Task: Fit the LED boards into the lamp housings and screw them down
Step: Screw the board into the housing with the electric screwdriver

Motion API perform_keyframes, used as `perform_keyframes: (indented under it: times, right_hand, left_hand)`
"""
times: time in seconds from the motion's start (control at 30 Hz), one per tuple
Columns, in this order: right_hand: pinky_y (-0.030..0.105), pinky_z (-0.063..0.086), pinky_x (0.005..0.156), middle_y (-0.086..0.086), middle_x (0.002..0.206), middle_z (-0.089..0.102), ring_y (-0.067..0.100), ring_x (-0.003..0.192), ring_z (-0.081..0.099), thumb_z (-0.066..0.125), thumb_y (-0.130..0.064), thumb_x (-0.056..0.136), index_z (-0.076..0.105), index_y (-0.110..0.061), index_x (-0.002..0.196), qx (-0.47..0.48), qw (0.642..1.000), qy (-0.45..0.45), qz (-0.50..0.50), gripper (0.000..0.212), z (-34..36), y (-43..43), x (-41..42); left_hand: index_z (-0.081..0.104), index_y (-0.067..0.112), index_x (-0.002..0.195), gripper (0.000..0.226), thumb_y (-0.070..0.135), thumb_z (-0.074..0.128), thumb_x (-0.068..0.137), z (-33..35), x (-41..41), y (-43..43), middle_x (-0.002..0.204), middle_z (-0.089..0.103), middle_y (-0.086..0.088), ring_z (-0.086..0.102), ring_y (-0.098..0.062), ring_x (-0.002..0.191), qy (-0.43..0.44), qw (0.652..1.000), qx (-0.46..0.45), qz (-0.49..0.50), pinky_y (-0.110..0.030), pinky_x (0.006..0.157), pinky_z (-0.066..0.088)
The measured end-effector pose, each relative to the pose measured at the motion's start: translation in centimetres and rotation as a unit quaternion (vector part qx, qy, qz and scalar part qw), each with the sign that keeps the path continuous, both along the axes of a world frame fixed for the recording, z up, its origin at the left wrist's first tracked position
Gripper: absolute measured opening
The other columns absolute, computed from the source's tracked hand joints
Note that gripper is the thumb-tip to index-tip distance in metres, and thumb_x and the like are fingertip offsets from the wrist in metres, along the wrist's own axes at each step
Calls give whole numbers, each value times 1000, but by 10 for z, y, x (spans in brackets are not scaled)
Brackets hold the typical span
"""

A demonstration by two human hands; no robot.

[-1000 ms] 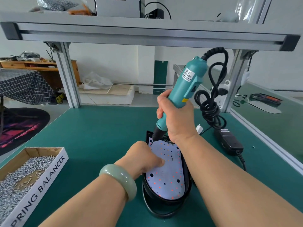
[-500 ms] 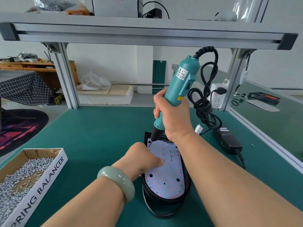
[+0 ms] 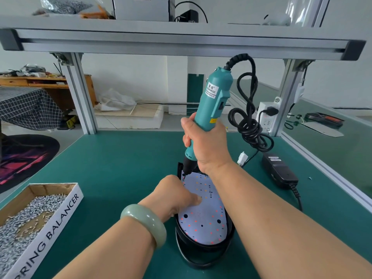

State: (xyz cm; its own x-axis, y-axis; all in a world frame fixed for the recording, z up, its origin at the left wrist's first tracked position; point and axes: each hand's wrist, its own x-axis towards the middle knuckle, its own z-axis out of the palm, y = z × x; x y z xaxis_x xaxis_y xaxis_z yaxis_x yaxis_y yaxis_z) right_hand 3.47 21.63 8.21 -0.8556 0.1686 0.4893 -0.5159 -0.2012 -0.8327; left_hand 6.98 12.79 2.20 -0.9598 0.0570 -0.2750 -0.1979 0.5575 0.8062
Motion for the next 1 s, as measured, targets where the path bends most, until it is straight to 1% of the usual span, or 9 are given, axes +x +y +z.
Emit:
perform_keyframes:
  times: [0.23,0.37,0.5,0.57,0.63,0.7,0.77,0.9,1.0]
  right_hand:
    - [22,39,45,-11,44,47,10,37,41,64,-2,86,47,-15,70,-31,999,-11,-32,28,-5,4,-1]
    - [25,41,50,-9,48,49,11,40,43,67,-8,82,50,-18,69,-14,1000,-2,-17,24,-3,4,2]
    - [20,44,50,-7,60,54,12,45,47,69,-10,80,55,-12,79,-1,1000,22,-14,14,4,7,13]
    - [20,43,50,-7,62,56,11,45,48,69,-4,85,55,-11,82,-50,997,37,-43,15,13,10,21]
    - [21,42,49,-8,58,54,10,44,47,65,-3,88,55,-15,78,-125,989,51,-60,19,24,17,29]
    - [23,42,50,-5,56,51,11,46,46,64,-5,88,56,-20,73,-210,975,56,-45,23,32,26,39]
    - [23,43,49,-4,56,48,11,47,43,64,-8,88,56,-21,72,-287,956,54,-29,23,30,39,50]
    - [22,42,51,-8,54,45,9,46,44,59,-18,94,48,-20,77,-352,934,-18,-64,20,8,68,72]
    - [22,41,53,-9,55,44,9,47,43,57,-21,95,45,-20,77,-388,915,-63,-88,21,-12,82,82]
  left_hand:
    - [53,10,83,24,18,74,73,1,-4,3,81,54,-5,48,-21,69,13,999,-35,-13,-29,62,40]
    - [57,10,87,21,16,73,74,0,-3,2,83,56,-6,49,-21,71,8,1000,-16,-11,-29,63,41]
    - [56,10,87,21,15,72,74,1,-4,2,84,55,-6,49,-21,71,9,1000,-15,-11,-29,63,41]
    - [57,10,85,21,16,73,73,1,-5,2,82,54,-6,47,-21,70,9,1000,-21,-12,-29,62,40]
    - [61,8,85,23,19,76,72,0,-7,0,79,56,-5,49,-22,66,8,1000,-21,-8,-26,57,39]
    - [61,6,81,27,22,80,71,0,-8,-2,76,58,-6,51,-22,63,3,1000,-10,3,-23,52,39]
    - [59,6,78,32,29,81,71,0,-8,-6,75,57,-7,50,-23,62,6,1000,-10,4,-24,54,38]
    - [55,3,78,48,48,73,75,7,0,-26,67,53,-17,51,-32,57,14,1000,-25,-7,-29,61,46]
    - [54,12,71,39,48,65,81,19,12,-57,63,38,-13,39,-25,57,73,995,-72,-13,-31,59,39]
